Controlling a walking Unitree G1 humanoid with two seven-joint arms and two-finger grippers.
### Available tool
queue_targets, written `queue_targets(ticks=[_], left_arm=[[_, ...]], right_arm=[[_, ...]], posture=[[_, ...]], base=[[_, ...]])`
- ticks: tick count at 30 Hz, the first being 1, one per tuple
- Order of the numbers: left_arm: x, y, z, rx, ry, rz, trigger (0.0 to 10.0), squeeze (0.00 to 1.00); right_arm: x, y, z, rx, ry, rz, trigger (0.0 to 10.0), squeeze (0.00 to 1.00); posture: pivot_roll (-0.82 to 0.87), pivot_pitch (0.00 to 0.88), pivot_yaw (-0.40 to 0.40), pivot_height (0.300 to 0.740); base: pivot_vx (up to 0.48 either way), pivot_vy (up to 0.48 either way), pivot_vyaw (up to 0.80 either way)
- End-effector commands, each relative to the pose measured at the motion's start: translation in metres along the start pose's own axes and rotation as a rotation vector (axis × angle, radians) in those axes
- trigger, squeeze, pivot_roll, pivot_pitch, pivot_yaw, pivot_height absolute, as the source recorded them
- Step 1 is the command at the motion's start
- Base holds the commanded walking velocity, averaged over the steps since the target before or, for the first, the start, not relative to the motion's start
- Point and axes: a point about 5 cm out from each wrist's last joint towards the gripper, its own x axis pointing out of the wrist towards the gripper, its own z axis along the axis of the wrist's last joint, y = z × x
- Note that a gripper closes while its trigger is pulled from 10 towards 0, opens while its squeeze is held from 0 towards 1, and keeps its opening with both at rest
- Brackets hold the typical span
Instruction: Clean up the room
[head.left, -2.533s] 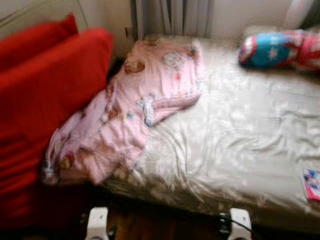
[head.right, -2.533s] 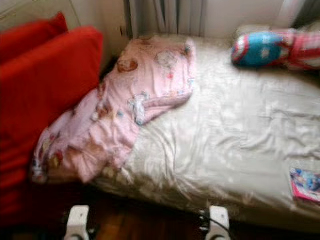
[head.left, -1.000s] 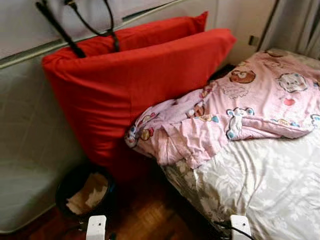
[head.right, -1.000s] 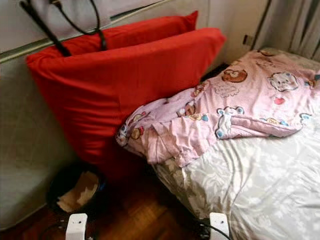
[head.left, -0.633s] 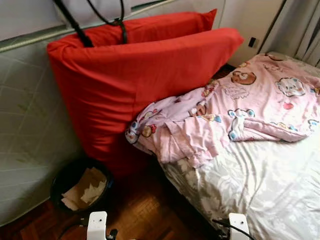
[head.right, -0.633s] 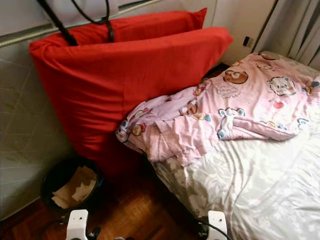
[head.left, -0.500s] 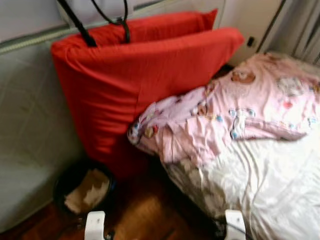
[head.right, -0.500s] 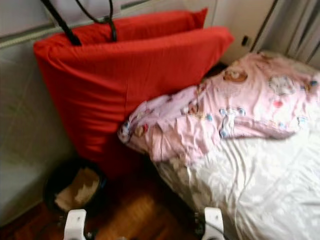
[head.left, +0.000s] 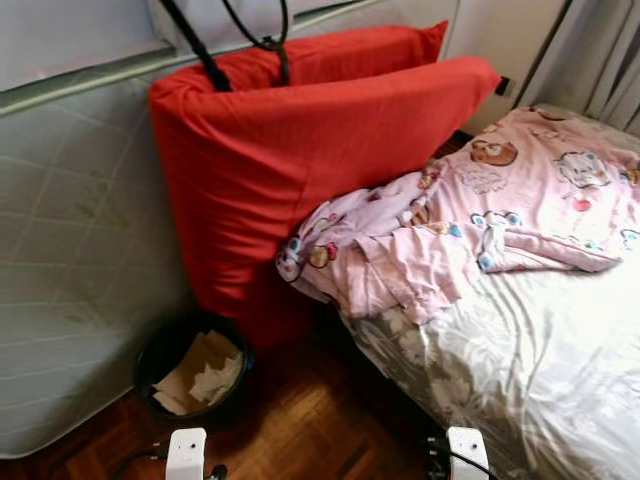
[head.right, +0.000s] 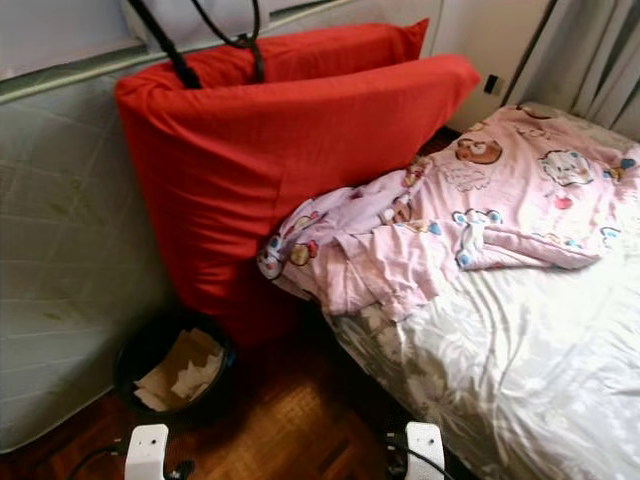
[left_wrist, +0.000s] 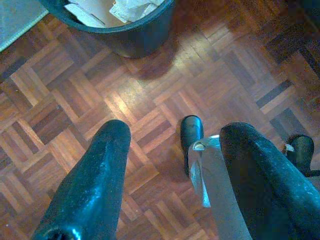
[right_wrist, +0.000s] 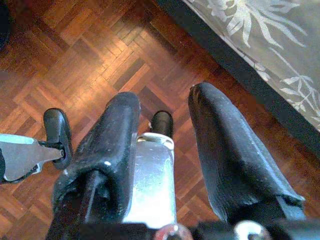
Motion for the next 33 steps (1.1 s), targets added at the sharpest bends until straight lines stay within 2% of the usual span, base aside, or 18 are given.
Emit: queue_targets(ticks=[1,6,18,22,33], left_arm=[[-0.0008,-0.0038,-0.0041,-0.001,0.011,-0.013,10.0,0.00],[-0.0009,-0.0031,-0.0035,0.000,0.006,-0.011,10.0,0.00],[-0.0015,-0.0039,-0.0063,-0.004,0.014,-0.012,10.0,0.00],[-0.0018,-0.0038,-0.0076,-0.001,0.020,-0.015,10.0,0.00],[-0.0015,-0.0011,-0.0064,0.001,0.018,-0.014,10.0,0.00]], right_arm=[[-0.0017,-0.0061,-0.0047,0.003,0.013,-0.016,10.0,0.00],[-0.0017,-0.0051,-0.0050,0.008,0.011,-0.010,10.0,0.00],[-0.0016,-0.0038,-0.0045,-0.014,0.007,0.007,10.0,0.00],[-0.0013,-0.0022,-0.0038,-0.015,0.009,0.016,10.0,0.00],[-0.0011,-0.0014,-0.0040,-0.010,0.014,0.019,10.0,0.00]], posture=[[-0.01,0.119,-0.002,0.740],[-0.01,0.120,0.000,0.740],[-0.01,0.103,0.005,0.740],[-0.01,0.095,0.007,0.740],[-0.01,0.102,0.007,0.740]], base=[[0.000,0.000,0.00],[0.000,0.000,0.00],[0.265,0.000,0.00],[0.294,0.000,0.73],[0.293,0.000,0.00]])
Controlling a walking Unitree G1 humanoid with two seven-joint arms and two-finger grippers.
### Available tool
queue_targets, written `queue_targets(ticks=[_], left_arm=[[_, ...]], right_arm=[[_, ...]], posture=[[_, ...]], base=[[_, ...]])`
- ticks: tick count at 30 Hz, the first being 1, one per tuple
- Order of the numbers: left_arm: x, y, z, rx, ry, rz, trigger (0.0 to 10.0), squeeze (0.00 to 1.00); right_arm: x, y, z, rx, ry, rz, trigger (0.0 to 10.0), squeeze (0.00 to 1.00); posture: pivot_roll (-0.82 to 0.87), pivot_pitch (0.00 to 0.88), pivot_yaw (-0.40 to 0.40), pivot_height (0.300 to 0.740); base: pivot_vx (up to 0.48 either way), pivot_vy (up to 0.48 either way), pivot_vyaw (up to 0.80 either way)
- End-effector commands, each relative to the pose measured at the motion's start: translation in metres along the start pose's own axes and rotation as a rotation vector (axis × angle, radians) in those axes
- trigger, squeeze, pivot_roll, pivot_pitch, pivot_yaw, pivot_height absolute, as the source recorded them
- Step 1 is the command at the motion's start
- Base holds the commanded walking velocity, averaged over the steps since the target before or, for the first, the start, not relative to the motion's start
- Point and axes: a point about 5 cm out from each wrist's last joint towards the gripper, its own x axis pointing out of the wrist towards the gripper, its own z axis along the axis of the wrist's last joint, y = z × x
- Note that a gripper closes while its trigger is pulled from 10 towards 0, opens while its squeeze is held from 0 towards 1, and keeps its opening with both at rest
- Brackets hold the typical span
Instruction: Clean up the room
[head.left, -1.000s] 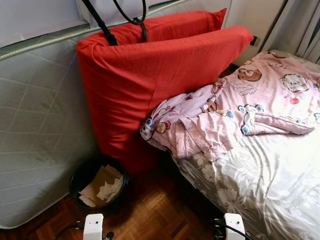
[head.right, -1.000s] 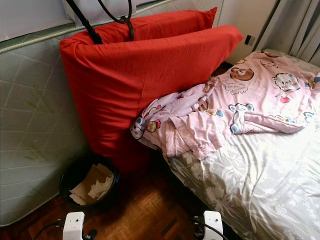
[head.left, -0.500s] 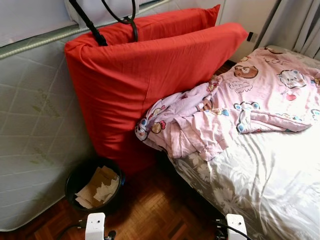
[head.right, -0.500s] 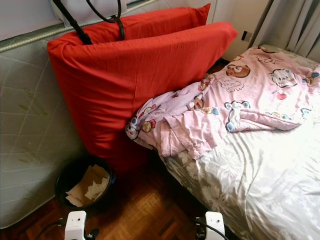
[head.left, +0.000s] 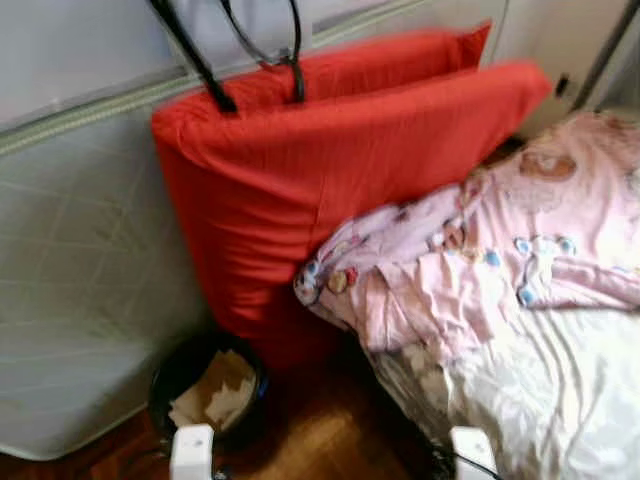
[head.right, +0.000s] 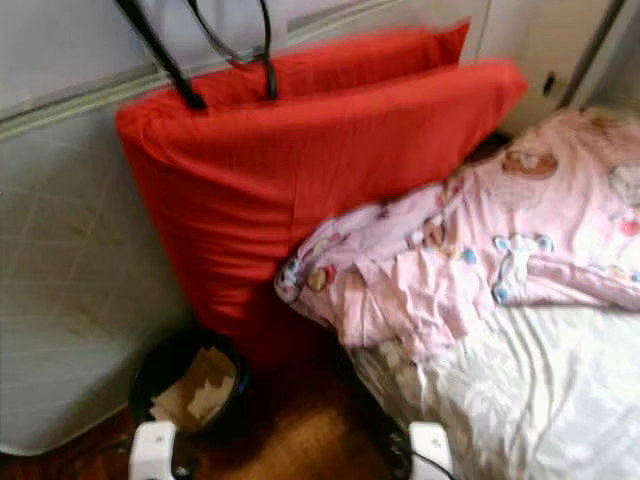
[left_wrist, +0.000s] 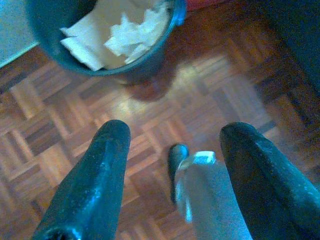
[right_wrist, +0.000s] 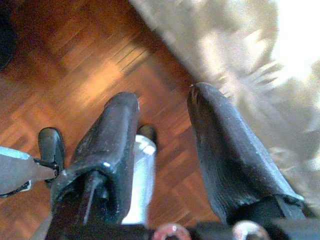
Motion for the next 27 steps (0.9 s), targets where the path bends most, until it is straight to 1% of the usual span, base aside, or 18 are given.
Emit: queue_targets(ticks=[1,11,22,26,27], left_arm=[[-0.002,0.012,-0.005,0.017,0.021,0.027,10.0,0.00],[-0.002,0.009,-0.005,0.010,0.011,0.026,10.0,0.00],[-0.001,0.010,-0.002,0.003,0.002,0.028,10.0,0.00],[-0.001,0.010,0.001,0.000,-0.007,0.026,10.0,0.00],[0.000,0.010,0.003,-0.005,-0.017,0.026,10.0,0.00]], right_arm=[[0.002,0.012,0.001,0.009,-0.002,0.028,10.0,0.00],[0.002,0.012,0.006,0.022,-0.018,0.029,10.0,0.00],[0.003,0.014,0.008,0.031,-0.037,0.046,10.0,0.00],[0.004,0.016,0.014,0.027,-0.062,0.065,10.0,0.00],[0.004,0.018,0.020,0.026,-0.084,0.080,10.0,0.00]], posture=[[-0.01,0.102,0.007,0.740],[-0.01,0.117,0.003,0.740],[-0.02,0.127,0.006,0.740],[-0.02,0.130,0.007,0.740],[-0.02,0.132,0.007,0.740]], base=[[0.296,0.000,0.00],[0.291,0.000,0.00],[0.287,0.000,0.00],[0.060,0.000,0.00],[0.000,0.000,0.00]])
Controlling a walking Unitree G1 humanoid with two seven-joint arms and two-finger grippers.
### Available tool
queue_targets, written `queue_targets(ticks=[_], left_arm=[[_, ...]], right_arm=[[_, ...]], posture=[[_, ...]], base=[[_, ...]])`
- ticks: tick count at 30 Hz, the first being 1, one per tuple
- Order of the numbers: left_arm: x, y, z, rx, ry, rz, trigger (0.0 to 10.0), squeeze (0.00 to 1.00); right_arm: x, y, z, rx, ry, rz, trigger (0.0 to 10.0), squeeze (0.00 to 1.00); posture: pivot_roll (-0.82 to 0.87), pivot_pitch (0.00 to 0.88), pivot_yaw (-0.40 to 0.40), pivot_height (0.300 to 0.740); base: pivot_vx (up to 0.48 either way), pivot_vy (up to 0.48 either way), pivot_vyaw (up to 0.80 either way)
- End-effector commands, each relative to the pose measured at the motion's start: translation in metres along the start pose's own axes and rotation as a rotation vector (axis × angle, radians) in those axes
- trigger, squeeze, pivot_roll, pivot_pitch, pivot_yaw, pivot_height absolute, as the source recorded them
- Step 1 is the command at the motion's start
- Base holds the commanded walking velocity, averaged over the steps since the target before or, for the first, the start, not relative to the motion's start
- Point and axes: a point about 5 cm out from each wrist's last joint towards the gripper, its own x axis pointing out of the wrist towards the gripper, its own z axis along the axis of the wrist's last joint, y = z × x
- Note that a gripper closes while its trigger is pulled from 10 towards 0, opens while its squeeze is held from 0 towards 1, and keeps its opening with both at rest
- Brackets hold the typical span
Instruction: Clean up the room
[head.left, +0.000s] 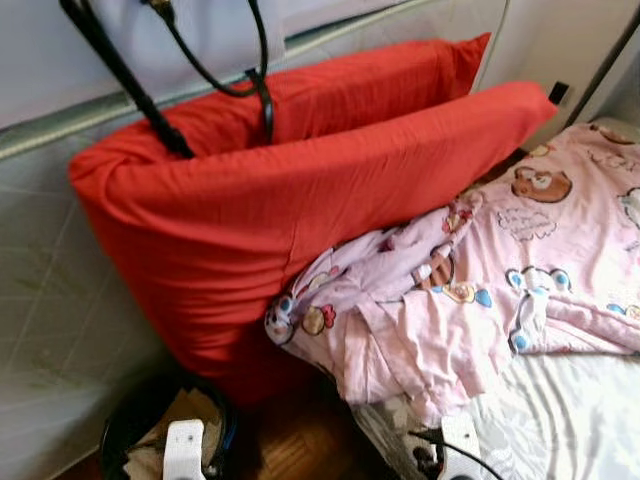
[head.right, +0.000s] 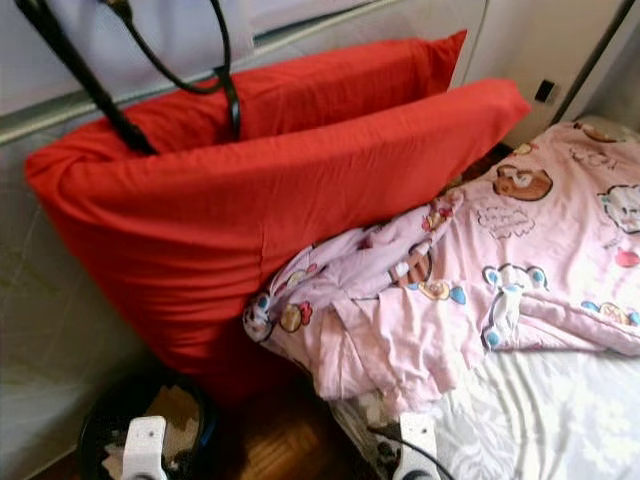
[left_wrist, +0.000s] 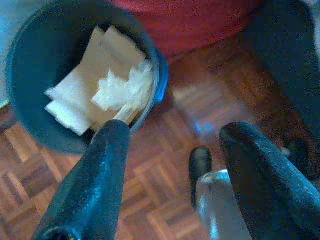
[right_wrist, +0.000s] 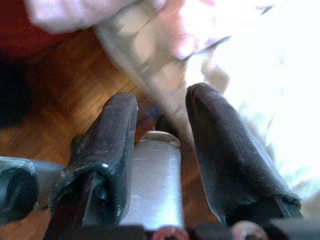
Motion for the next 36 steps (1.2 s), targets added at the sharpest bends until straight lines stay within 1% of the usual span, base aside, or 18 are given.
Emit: queue_targets(ticks=[1,2,6,7,8,10,11,12,13,14,16,18,21,22,24,26,32,36], left_arm=[[-0.002,-0.002,-0.008,-0.010,0.023,-0.007,10.0,0.00],[-0.002,-0.002,-0.008,-0.010,0.023,-0.007,10.0,0.00],[0.001,-0.005,0.006,-0.031,-0.042,-0.020,10.0,0.00],[0.002,-0.007,0.013,-0.047,-0.080,-0.032,10.0,0.00],[0.002,-0.007,0.015,-0.051,-0.092,-0.036,10.0,0.00],[0.003,-0.009,0.022,-0.048,-0.128,-0.047,10.0,0.00],[0.003,-0.009,0.022,-0.048,-0.128,-0.047,10.0,0.00],[0.004,-0.012,0.033,-0.061,-0.185,-0.059,10.0,0.00],[0.004,-0.013,0.037,-0.068,-0.209,-0.063,10.0,0.00],[0.004,-0.016,0.048,-0.064,-0.267,-0.074,10.0,0.00],[0.004,-0.019,0.057,-0.067,-0.315,-0.081,10.0,0.00],[0.001,-0.024,0.073,-0.076,-0.420,-0.092,10.0,0.00],[-0.007,-0.029,0.086,-0.061,-0.529,-0.113,10.0,0.00],[-0.007,-0.029,0.086,-0.061,-0.529,-0.113,10.0,0.00],[-0.015,-0.032,0.089,-0.050,-0.594,-0.119,10.0,0.00],[-0.020,-0.034,0.089,-0.051,-0.622,-0.122,10.0,0.00],[-0.026,-0.036,0.093,-0.066,-0.659,-0.112,10.0,0.00],[-0.029,-0.037,0.096,-0.079,-0.661,-0.107,10.0,0.00]], right_arm=[[0.000,0.000,0.002,0.009,-0.017,0.008,10.0,0.00],[0.000,0.000,0.002,0.009,-0.017,0.008,10.0,0.00],[0.004,0.005,0.024,-0.012,-0.102,0.052,10.0,0.00],[0.005,0.006,0.035,-0.013,-0.147,0.064,10.0,0.00],[0.006,0.006,0.041,-0.013,-0.171,0.068,10.0,0.00],[0.007,0.008,0.050,-0.014,-0.202,0.073,10.0,0.00],[0.007,0.008,0.050,-0.014,-0.202,0.073,10.0,0.00],[0.009,0.014,0.069,-0.017,-0.260,0.088,10.0,0.00],[0.010,0.017,0.077,-0.018,-0.283,0.095,10.0,0.00],[0.010,0.020,0.088,-0.026,-0.321,0.108,10.0,0.00],[0.010,0.021,0.092,-0.028,-0.342,0.112,10.0,0.00],[0.009,0.019,0.100,-0.023,-0.390,0.099,10.0,0.00],[0.006,0.014,0.109,-0.003,-0.455,0.073,10.0,0.00],[0.006,0.014,0.109,-0.003,-0.455,0.073,10.0,0.00],[0.003,0.007,0.110,0.013,-0.497,0.051,10.0,0.00],[0.001,0.004,0.108,0.016,-0.516,0.036,10.0,0.00],[-0.002,0.000,0.103,0.000,-0.530,0.011,10.0,0.00],[-0.002,0.002,0.103,-0.008,-0.529,0.006,10.0,0.00]], posture=[[-0.02,0.132,0.007,0.740],[-0.02,0.132,0.007,0.740],[-0.02,0.143,0.009,0.740],[-0.02,0.141,0.008,0.740],[-0.02,0.143,0.009,0.740],[-0.02,0.144,0.009,0.740],[-0.02,0.144,0.009,0.740],[-0.02,0.145,0.006,0.740],[-0.02,0.145,0.006,0.740],[-0.02,0.147,0.003,0.740],[-0.02,0.149,0.002,0.740],[-0.02,0.151,-0.006,0.740],[-0.02,0.150,-0.010,0.740],[-0.02,0.150,-0.010,0.740],[-0.02,0.144,-0.017,0.740],[-0.02,0.139,-0.019,0.740],[-0.02,0.131,-0.026,0.740],[-0.02,0.124,-0.027,0.721]], base=[[0.000,0.000,0.00],[0.000,0.000,0.00],[0.000,0.000,0.00],[0.000,0.000,0.00],[0.000,0.000,0.00],[0.000,0.000,0.00],[0.000,0.000,0.00],[0.000,0.000,0.00],[0.000,0.000,0.00],[0.000,0.000,0.00],[0.000,0.000,0.00],[0.000,0.000,0.00],[0.000,0.000,0.00],[0.000,0.000,0.00],[0.000,0.000,0.00],[0.000,0.000,0.00],[0.000,0.000,0.00],[0.000,0.000,0.00]])
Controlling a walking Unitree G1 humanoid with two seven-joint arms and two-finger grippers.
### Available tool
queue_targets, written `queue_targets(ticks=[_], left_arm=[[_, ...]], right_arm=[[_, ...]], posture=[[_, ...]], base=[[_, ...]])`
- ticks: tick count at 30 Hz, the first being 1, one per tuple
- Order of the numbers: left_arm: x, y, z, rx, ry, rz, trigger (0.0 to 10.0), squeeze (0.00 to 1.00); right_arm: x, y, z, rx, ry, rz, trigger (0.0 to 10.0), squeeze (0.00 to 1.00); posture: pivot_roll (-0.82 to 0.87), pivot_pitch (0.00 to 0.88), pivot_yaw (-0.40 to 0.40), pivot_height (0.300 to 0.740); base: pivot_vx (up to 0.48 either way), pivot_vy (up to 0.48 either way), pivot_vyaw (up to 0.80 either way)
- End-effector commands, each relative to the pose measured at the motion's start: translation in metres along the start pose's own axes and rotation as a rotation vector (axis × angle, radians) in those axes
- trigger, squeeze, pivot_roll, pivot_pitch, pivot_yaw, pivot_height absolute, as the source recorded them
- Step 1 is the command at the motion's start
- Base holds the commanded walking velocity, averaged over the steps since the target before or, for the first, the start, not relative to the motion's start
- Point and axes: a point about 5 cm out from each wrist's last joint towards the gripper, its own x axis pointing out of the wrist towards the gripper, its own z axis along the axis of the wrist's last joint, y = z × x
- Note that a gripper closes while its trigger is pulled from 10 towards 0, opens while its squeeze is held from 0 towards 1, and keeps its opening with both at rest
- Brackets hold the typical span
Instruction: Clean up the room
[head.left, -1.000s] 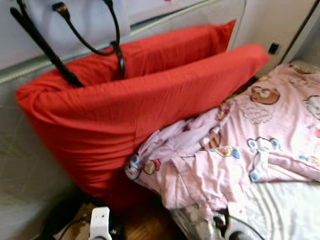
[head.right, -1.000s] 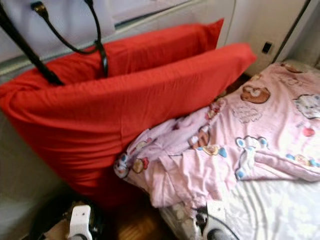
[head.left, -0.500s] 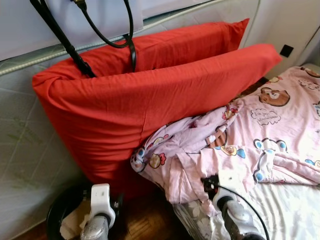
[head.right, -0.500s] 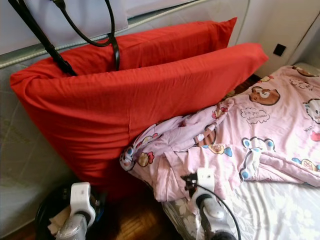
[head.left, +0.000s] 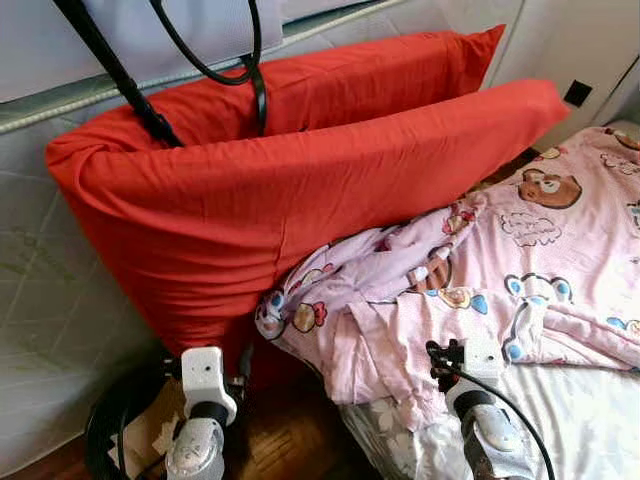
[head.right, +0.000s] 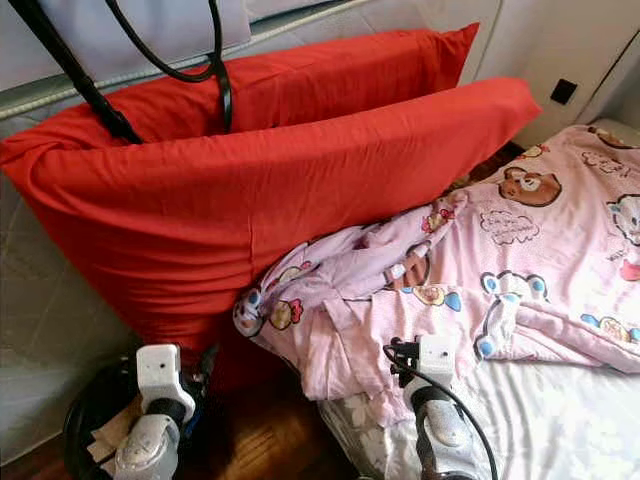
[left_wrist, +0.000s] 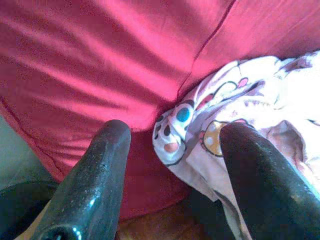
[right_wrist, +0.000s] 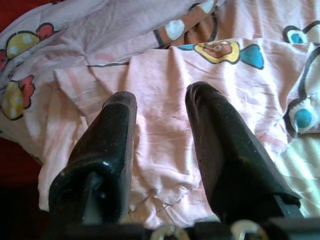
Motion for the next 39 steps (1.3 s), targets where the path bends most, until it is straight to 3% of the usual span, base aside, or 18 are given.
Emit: queue_targets(ticks=[1,10,18,25,39], left_arm=[[-0.006,0.002,-0.006,-0.008,0.034,0.011,10.0,0.00],[-0.008,-0.006,-0.003,0.014,0.050,-0.058,10.0,0.00],[-0.004,-0.003,0.004,-0.002,0.044,-0.026,10.0,0.00],[-0.003,0.001,0.005,-0.006,0.047,-0.005,10.0,0.00],[-0.002,0.003,0.002,0.000,0.066,0.000,10.0,0.00]], right_arm=[[-0.002,0.001,-0.003,-0.005,0.008,0.001,10.0,0.00],[-0.002,0.007,0.002,-0.007,-0.035,0.026,10.0,0.00],[-0.001,0.011,0.000,-0.010,-0.006,0.031,10.0,0.00],[-0.001,0.012,0.002,-0.003,-0.014,0.031,10.0,0.00],[0.002,0.022,0.000,0.011,0.007,0.068,10.0,0.00]], posture=[[-0.02,0.124,-0.027,0.721],[-0.02,0.114,-0.023,0.706],[-0.02,0.139,-0.027,0.706],[-0.02,0.156,-0.032,0.672],[-0.01,0.176,-0.031,0.672]], base=[[0.000,0.000,0.00],[0.000,0.000,0.00],[0.000,0.000,0.00],[0.000,0.000,0.00],[0.000,0.000,0.00]])
